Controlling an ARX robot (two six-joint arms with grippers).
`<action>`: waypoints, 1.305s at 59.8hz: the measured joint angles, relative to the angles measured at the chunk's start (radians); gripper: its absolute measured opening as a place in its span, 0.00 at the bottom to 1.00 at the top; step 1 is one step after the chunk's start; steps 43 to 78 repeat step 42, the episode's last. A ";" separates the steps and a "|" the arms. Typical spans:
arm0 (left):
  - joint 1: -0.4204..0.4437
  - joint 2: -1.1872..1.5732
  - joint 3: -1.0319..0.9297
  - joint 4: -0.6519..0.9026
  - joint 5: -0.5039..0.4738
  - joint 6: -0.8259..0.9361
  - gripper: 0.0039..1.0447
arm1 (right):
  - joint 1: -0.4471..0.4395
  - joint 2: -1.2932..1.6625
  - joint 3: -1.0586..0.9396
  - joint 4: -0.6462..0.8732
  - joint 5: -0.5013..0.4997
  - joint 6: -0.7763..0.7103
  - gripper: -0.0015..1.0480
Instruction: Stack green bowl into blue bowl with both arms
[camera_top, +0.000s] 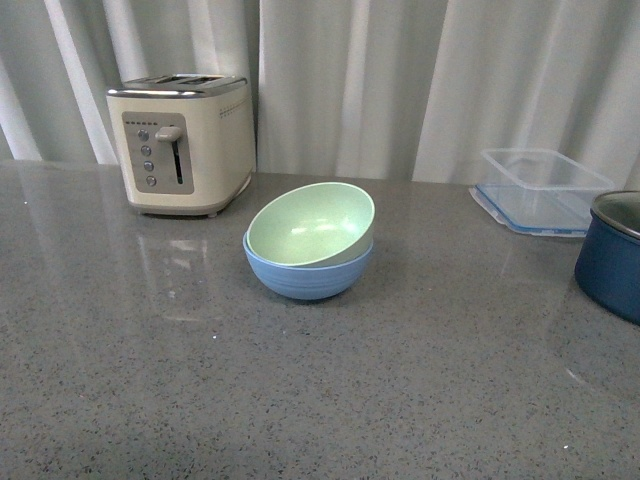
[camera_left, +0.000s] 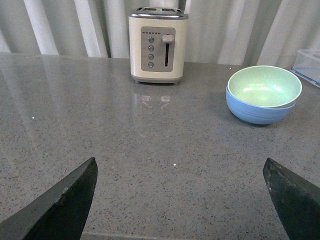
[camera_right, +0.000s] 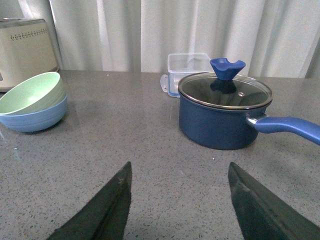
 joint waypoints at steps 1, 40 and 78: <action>0.000 0.000 0.000 0.000 0.000 0.000 0.94 | 0.000 0.000 0.000 0.000 0.000 0.000 0.67; 0.000 0.000 0.000 0.000 0.000 0.000 0.94 | 0.000 -0.001 0.000 0.000 0.000 0.000 0.90; 0.000 0.000 0.000 0.000 0.000 0.000 0.94 | 0.000 -0.001 0.000 0.000 0.000 0.000 0.90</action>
